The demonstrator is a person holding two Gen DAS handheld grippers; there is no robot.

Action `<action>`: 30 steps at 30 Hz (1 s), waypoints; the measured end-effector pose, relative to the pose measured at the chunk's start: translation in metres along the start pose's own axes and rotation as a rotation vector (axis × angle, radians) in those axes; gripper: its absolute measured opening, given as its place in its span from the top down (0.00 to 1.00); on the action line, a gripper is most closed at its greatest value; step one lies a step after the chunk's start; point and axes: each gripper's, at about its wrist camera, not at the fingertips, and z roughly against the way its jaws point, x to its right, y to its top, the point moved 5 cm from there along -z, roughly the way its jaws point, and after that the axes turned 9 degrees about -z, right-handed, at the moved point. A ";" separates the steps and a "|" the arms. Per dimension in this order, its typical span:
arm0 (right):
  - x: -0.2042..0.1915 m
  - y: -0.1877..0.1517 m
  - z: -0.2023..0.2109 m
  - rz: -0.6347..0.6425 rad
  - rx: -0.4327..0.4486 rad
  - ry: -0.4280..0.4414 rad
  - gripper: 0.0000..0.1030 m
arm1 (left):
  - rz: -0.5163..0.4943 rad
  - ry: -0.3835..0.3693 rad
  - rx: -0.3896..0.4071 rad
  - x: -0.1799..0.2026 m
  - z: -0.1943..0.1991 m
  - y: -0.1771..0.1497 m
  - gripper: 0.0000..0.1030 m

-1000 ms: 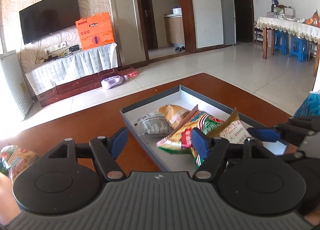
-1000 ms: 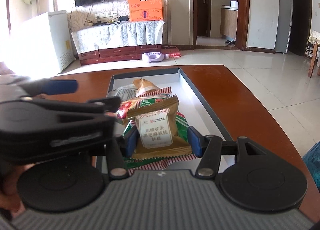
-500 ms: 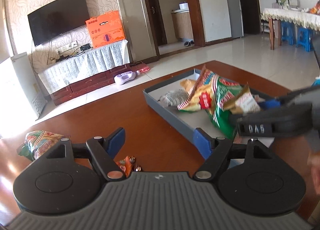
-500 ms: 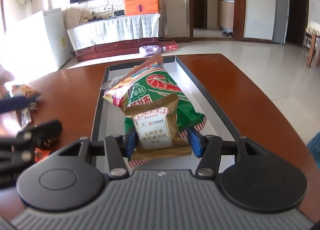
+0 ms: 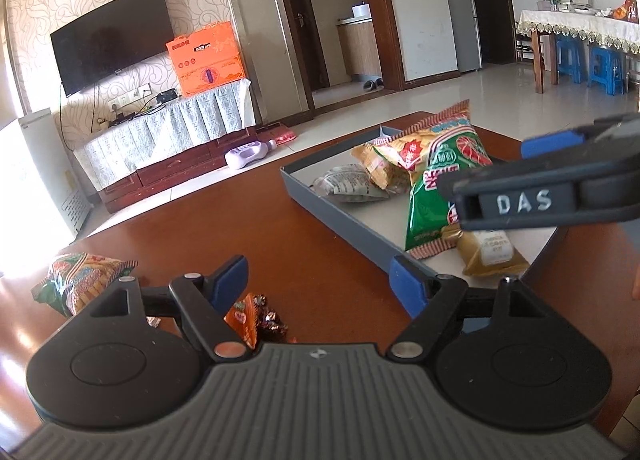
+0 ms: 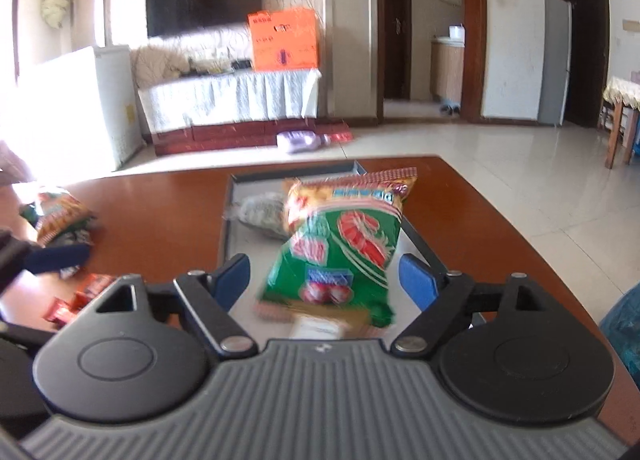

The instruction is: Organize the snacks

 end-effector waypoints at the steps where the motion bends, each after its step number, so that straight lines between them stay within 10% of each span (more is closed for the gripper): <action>1: -0.003 0.000 0.002 0.009 0.008 0.002 0.19 | -0.001 0.001 -0.001 -0.001 0.001 -0.002 0.21; 21: -0.066 -0.009 0.041 0.053 0.057 0.203 0.19 | 0.138 0.111 -0.047 -0.072 0.037 -0.045 0.11; 30: -0.097 -0.041 0.011 -0.027 -0.231 0.396 0.19 | 0.162 0.160 -0.121 -0.107 0.027 -0.075 0.10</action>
